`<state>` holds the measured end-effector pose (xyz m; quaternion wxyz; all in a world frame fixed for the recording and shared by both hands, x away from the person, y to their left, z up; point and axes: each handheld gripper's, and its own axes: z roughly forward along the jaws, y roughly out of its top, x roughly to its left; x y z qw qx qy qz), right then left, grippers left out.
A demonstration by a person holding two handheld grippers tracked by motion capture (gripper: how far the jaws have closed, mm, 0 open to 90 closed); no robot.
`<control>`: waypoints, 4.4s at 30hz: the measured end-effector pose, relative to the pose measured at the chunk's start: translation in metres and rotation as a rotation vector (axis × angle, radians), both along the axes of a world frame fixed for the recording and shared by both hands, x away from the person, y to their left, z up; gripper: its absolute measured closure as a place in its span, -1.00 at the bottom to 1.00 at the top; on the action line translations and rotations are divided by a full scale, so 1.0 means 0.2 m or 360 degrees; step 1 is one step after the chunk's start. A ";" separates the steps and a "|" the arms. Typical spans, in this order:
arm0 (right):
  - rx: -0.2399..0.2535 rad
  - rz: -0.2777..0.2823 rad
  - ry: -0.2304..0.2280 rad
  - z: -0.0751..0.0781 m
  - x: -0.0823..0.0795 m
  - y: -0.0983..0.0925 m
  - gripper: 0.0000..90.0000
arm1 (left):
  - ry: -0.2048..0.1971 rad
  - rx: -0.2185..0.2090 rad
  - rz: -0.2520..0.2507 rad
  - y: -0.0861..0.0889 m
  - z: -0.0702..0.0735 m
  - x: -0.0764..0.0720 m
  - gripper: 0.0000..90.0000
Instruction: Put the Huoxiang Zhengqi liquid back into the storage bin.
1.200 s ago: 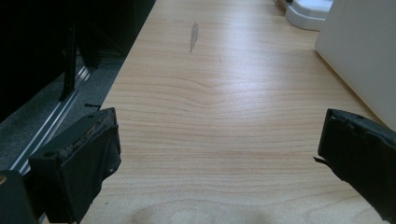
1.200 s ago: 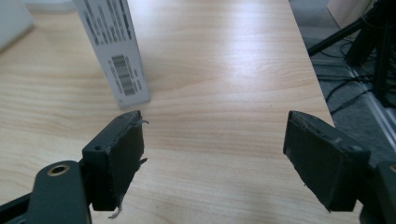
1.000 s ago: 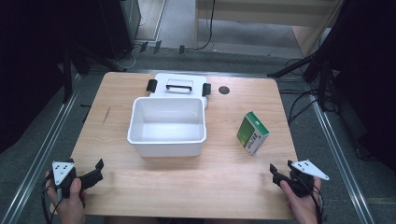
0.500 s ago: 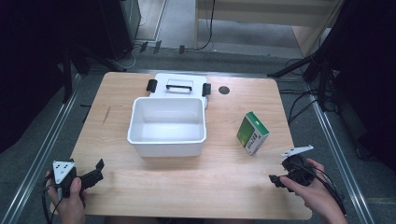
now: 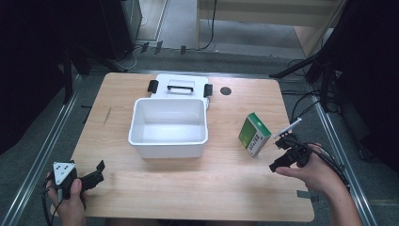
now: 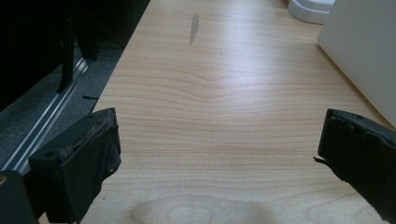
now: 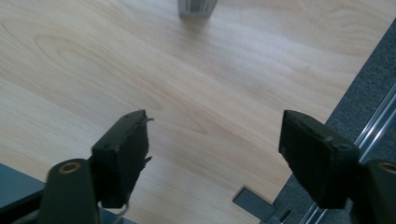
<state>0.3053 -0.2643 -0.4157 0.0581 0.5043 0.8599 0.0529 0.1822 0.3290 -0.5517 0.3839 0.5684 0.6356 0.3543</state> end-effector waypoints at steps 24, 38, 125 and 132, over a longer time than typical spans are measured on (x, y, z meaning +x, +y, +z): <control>0.0047 0.0000 -0.0013 0.15 0.31 0.20 -0.41 | 0.0020 0.0006 -0.0010 0.00 0.00 0.01 -1.00; 0.0119 -0.0030 0.0009 0.08 0.45 0.23 -0.02 | 0.0023 -0.0005 -0.0016 0.00 0.00 0.01 -1.00; 0.0231 0.1183 -0.0425 0.75 0.26 0.98 0.43 | 0.0039 -0.0040 -0.0044 0.01 0.00 0.01 -1.00; 0.0262 0.1245 -0.0423 0.73 0.26 1.07 0.43 | 0.0035 -0.0048 -0.0046 0.01 0.00 0.01 -1.00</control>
